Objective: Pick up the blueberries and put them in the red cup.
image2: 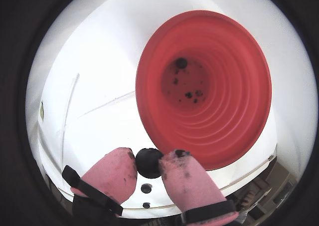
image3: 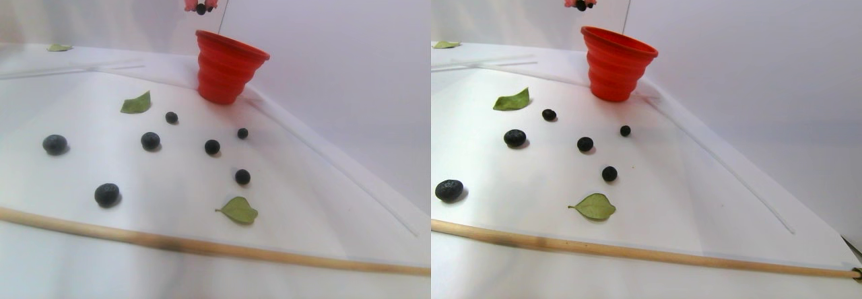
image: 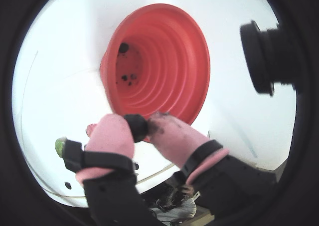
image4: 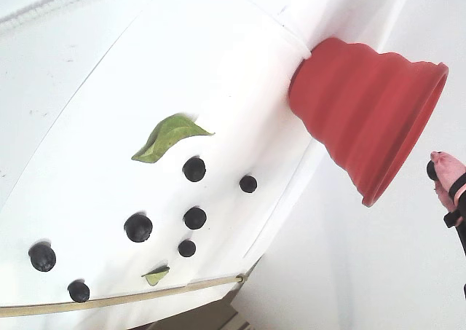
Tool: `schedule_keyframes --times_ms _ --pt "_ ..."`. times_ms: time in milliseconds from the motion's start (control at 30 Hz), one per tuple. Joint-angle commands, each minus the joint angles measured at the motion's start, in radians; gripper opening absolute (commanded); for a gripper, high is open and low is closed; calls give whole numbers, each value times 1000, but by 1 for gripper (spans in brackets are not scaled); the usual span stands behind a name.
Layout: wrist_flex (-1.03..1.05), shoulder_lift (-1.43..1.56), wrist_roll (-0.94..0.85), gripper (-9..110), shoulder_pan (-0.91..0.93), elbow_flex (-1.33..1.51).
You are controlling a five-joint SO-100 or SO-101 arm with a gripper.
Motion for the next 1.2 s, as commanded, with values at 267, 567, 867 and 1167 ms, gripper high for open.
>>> schedule_keyframes --times_ms 267,567,867,1167 --pt "-69 15 -31 9 103 -84" --pt "-92 -37 -46 9 152 -77" --pt "-110 -44 -46 16 169 -61" --pt "-29 14 -12 16 144 -67"
